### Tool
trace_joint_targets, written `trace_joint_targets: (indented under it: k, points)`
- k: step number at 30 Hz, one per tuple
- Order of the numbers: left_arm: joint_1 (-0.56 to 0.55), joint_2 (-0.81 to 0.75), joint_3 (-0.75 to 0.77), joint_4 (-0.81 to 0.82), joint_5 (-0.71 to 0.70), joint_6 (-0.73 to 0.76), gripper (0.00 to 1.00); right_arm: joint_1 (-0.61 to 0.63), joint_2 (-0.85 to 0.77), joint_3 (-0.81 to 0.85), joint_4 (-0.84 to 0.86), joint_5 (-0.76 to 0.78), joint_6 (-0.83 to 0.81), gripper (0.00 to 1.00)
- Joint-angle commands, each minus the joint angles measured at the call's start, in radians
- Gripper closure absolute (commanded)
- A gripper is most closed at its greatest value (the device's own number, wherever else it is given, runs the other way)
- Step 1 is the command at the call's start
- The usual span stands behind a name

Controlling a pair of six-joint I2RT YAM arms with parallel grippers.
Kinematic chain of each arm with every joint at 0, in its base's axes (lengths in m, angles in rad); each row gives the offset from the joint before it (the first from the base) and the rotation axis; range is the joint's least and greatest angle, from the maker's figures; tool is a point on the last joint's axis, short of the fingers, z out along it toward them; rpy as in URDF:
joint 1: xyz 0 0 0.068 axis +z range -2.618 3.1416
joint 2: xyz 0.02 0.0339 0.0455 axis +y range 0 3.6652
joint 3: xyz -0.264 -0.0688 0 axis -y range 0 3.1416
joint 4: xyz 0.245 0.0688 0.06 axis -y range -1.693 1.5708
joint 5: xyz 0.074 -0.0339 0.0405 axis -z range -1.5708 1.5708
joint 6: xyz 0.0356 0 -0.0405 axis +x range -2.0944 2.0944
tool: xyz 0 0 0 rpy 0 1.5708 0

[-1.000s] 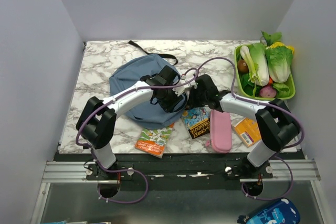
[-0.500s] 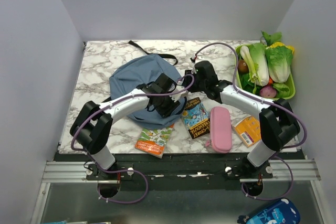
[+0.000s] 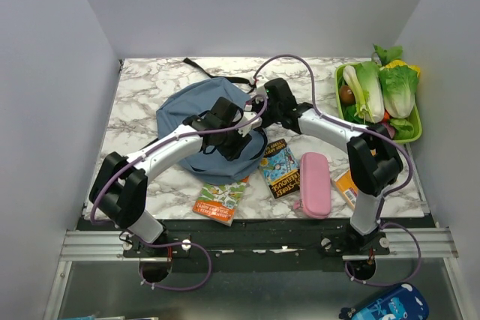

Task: Pack the student bag
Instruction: Unzip the student bag at the center of the board.

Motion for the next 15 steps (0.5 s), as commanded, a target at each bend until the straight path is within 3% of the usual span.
trace_joint_targets:
  k: [1,15]
  points:
    - [0.002,-0.043,-0.029,-0.008,0.004,-0.021,0.43,0.009,0.067,0.09,-0.136,-0.026,-0.146,0.46]
    - [0.195,-0.092,0.063,-0.06,0.086,-0.017,0.44,0.021,0.254,0.3,-0.355,0.062,-0.197,0.47]
